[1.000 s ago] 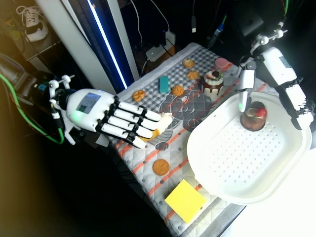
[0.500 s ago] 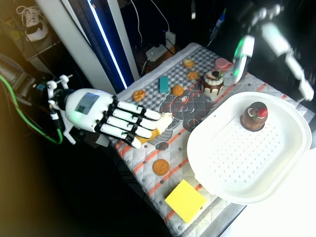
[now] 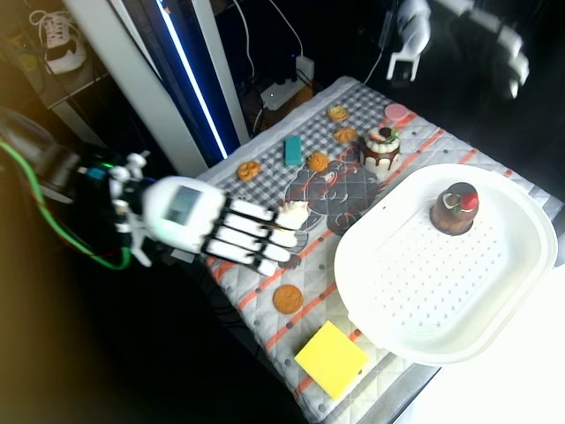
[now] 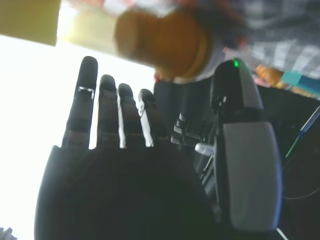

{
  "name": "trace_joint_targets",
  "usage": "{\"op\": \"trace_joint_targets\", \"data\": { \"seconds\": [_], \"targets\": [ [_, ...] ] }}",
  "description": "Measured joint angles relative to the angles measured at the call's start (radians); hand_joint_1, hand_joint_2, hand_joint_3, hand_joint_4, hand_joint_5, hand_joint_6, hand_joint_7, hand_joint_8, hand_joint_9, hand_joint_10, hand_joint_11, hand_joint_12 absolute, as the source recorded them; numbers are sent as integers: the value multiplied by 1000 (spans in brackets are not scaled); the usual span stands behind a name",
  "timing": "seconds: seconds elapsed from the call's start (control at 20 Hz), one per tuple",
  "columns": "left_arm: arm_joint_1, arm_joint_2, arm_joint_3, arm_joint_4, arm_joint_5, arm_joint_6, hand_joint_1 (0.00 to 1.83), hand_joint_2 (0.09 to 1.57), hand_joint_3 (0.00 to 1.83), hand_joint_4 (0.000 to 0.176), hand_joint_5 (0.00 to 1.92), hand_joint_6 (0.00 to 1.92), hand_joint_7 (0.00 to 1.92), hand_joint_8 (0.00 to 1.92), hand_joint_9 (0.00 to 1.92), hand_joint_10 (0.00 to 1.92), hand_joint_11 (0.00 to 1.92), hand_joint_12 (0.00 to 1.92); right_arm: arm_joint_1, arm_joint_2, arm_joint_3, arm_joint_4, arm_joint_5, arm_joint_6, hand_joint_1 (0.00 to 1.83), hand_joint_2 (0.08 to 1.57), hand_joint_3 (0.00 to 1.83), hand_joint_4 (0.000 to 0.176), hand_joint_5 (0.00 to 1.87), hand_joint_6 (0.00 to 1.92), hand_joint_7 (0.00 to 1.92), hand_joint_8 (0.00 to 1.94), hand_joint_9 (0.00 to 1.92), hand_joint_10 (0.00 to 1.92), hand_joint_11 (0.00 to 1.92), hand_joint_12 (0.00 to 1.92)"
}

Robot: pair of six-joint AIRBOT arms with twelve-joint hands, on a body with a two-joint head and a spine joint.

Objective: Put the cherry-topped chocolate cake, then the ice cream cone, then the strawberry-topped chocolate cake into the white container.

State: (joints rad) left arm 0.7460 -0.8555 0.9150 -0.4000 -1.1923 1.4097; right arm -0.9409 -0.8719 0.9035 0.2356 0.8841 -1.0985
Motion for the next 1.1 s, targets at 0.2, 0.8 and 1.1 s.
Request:
{"op": "trace_joint_targets", "data": {
  "seconds": [0.2,0.8,1.1],
  "targets": [
    [59,14,-43,27,-48,0,390,1310,0,107,16,2,27,0,11,0,0,283,59,-54,64,11,-69,0,1087,1280,9,0,491,1369,719,1168,470,1253,330,1859],
    [114,46,-63,11,-106,-1,332,1300,0,121,24,3,3,1,41,5,0,666,178,-82,99,-79,-163,-1,1186,1287,0,0,654,1265,728,1682,669,1825,688,1921],
    [126,49,-63,0,-110,0,342,1307,0,81,29,2,0,0,15,5,0,635,243,1,50,-140,-13,0,1152,1270,0,0,642,1389,778,1483,711,1535,686,1800]
  ]
}}
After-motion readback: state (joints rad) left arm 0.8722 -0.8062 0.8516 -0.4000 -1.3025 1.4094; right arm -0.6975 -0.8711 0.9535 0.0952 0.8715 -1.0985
